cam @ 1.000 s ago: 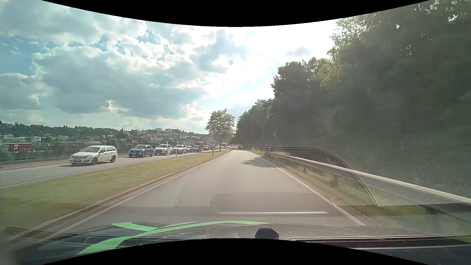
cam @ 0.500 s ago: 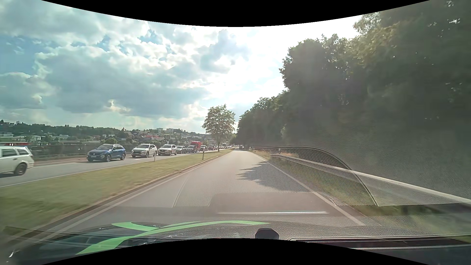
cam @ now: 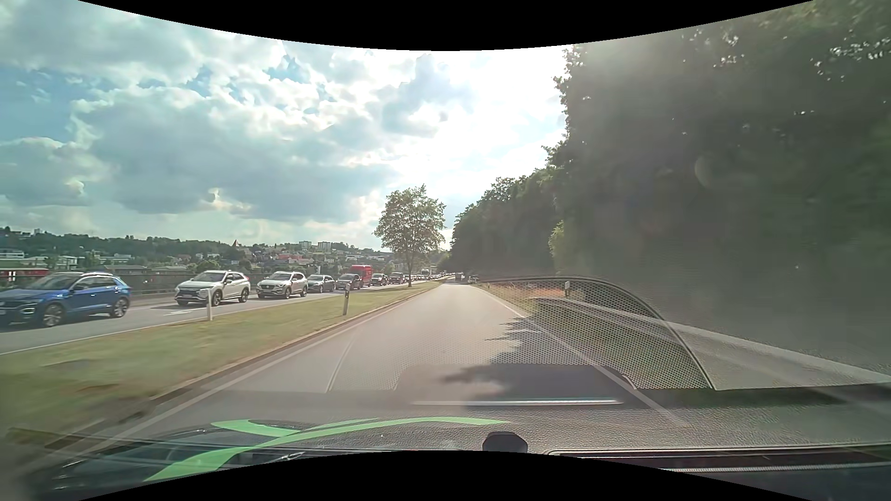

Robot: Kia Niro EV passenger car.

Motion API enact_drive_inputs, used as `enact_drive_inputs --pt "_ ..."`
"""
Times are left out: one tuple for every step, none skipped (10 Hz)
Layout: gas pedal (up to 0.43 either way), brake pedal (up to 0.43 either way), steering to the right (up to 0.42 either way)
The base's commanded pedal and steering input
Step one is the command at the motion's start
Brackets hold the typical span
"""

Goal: Follow the waypoints while adhering to traffic rules and regulations

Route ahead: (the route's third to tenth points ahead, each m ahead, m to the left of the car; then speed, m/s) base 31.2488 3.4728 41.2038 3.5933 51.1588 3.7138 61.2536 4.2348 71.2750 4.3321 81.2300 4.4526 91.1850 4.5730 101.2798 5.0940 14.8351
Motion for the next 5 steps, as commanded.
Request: enact_drive_inputs --pt "0.197 0.000 -0.006" --pt "0.197 0.000 -0.006" --pt "0.197 0.000 -0.006" --pt "0.197 0.000 -0.006" --pt "0.197 0.000 -0.006"
